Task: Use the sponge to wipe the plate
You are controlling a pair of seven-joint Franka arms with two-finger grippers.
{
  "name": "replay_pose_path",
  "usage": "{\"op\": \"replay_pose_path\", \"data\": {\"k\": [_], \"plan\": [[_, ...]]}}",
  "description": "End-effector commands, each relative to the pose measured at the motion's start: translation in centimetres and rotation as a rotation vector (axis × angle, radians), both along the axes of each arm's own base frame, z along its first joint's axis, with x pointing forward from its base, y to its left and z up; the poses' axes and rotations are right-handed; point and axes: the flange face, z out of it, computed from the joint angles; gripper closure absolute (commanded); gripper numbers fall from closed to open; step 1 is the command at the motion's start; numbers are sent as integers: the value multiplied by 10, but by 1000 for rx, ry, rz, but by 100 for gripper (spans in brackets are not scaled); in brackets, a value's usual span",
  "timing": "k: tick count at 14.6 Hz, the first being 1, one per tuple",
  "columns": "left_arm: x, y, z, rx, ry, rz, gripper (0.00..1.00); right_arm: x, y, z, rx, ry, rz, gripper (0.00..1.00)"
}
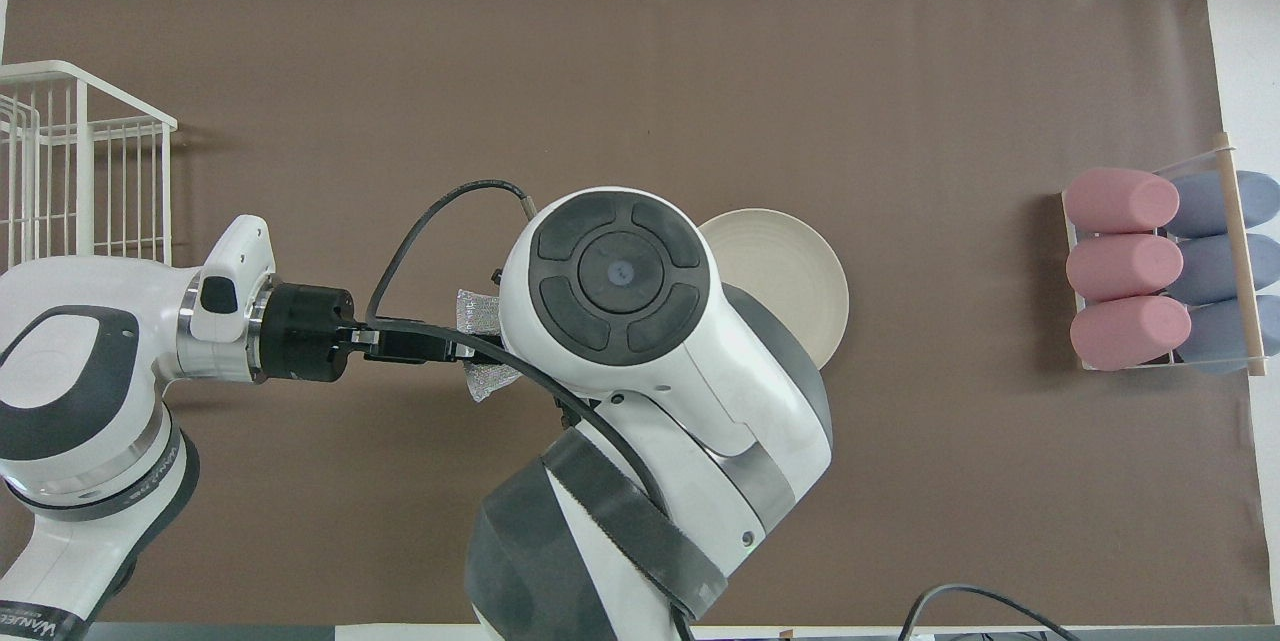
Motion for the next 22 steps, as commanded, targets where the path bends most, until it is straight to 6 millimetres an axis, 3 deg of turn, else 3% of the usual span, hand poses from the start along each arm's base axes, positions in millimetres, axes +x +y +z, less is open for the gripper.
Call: {"op": "replay_pose_path", "data": {"k": [1, 4, 5, 6, 7, 16, 17, 18, 22], "plan": [[-11, 1, 2, -27, -10, 1, 100, -4, -3, 1, 29, 13, -30, 0], [-11, 1, 2, -29, -9, -2, 100, -5, -3, -2, 29, 14, -30, 8], [-12, 1, 2, -31, -8, -6, 100, -5, -3, -2, 28, 9, -27, 34], [-12, 0, 2, -32, -8, -7, 100, -4, -3, -1, 35, 9, -32, 82], [-12, 0, 2, -32, -8, -7, 100, -5, -3, -2, 39, 9, -32, 94], [-12, 0, 3, -27, -10, -14, 100, -5, -4, -3, 34, 2, -13, 97], [-13, -2, 4, -22, -5, -15, 45, -5, -4, -5, 32, 4, -13, 97], [-14, -3, 4, -21, -4, -17, 0, -5, -4, -3, 34, 2, -13, 97], [-14, -3, 3, -21, -2, -20, 0, -5, -6, -7, 24, 2, -5, 97]]}}
